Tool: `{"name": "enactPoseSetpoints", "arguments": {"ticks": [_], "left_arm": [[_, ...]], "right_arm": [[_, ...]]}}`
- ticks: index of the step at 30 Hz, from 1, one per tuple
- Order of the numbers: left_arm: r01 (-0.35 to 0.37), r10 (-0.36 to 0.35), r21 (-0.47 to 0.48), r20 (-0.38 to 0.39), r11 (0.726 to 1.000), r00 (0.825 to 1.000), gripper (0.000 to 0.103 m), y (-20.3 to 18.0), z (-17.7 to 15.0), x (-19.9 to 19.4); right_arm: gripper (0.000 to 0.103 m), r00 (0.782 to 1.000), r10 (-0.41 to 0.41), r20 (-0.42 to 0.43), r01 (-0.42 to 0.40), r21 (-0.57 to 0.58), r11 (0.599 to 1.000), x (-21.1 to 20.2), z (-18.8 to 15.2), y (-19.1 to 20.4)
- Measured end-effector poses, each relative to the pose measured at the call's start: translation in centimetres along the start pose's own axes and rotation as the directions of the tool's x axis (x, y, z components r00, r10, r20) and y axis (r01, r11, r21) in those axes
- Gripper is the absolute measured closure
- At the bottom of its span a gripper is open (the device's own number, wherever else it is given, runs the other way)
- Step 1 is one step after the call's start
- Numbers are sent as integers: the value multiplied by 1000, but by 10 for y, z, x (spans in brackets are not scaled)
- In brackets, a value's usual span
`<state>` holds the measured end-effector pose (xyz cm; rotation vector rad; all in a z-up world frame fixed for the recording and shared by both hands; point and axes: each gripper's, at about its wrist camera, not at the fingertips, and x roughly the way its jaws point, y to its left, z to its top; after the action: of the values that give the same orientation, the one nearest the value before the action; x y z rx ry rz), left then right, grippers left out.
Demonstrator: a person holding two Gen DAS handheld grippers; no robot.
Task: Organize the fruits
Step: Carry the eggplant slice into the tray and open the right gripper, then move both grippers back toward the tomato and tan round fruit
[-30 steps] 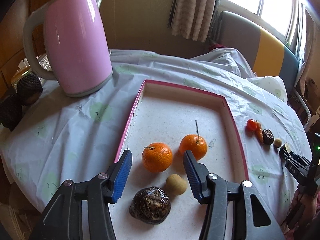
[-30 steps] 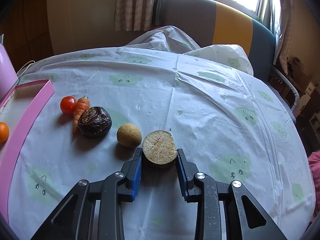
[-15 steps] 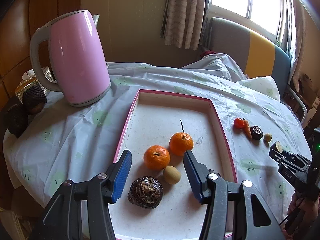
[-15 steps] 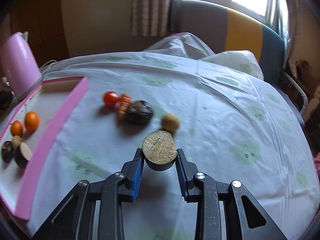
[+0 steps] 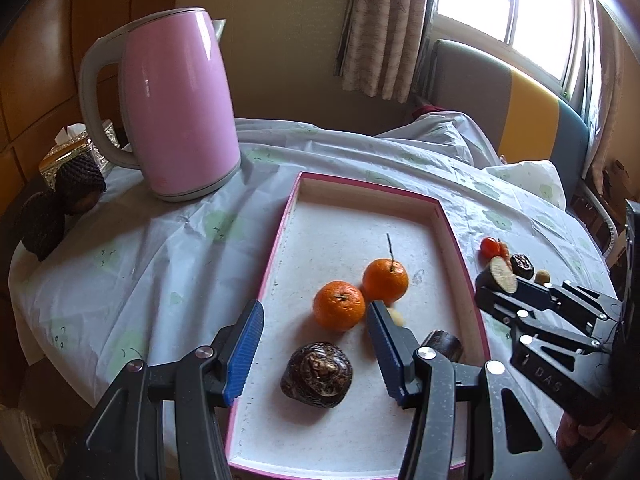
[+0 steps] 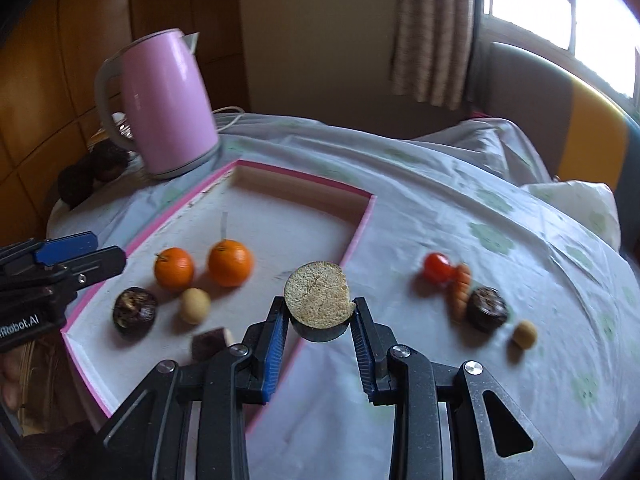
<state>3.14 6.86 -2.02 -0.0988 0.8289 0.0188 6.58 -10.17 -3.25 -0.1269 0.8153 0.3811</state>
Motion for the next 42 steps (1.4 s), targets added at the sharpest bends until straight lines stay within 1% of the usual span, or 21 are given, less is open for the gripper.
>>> {"name": "enactPoseSetpoints", "arguments": {"ticks": [3,7,9,13,14,15,17,19,20,24,31,35,42], "left_arm": [[1,-1,-19,-3,1000,1000,48,7,0,1],[18,-18,-33,-1,999,1000,48,12,-1,1],[26,-27,-39,-3,999,1000,48,12,-2,1],[36,-36,-33,-4,999,999,48,10,-2,1],[33,-33,-26,-4,999,999,48,9,-2,1],[28,-28,-21,-2,999,1000,48,8,-3,0],[24,-24,-16,-1,1000,1000,48,7,-2,0],[25,-25,-16,-2,1000,1000,48,7,-3,0],[25,-25,-15,-2,1000,1000,48,7,-3,0],[23,-23,-14,-2,1000,1000,48,6,-3,-1],[29,-29,-4,2,1000,1000,48,0,-4,-5],[42,-42,-3,3,999,999,48,-2,-4,-7],[78,-78,0,-1,997,997,48,-8,-4,-8]], "right_arm": [[71,999,1,-34,-2,-34,999,14,4,12],[71,997,16,-74,-20,-45,999,30,9,21],[71,995,7,-95,-13,-59,998,39,9,25],[70,996,8,-91,-14,-61,998,42,11,30],[68,996,6,-93,-11,-60,998,42,11,30],[65,996,7,-91,-12,-56,998,42,10,30],[65,996,9,-88,-14,-51,999,41,9,30],[61,997,9,-81,-12,-40,999,39,9,29],[56,997,10,-75,-12,-35,999,37,9,29],[46,998,18,-52,-19,-12,1000,29,8,26],[46,999,13,-36,-14,-13,1000,20,4,25],[45,1000,10,-13,-10,9,1000,10,2,21],[44,999,-24,24,23,63,998,-9,-4,3]]}}
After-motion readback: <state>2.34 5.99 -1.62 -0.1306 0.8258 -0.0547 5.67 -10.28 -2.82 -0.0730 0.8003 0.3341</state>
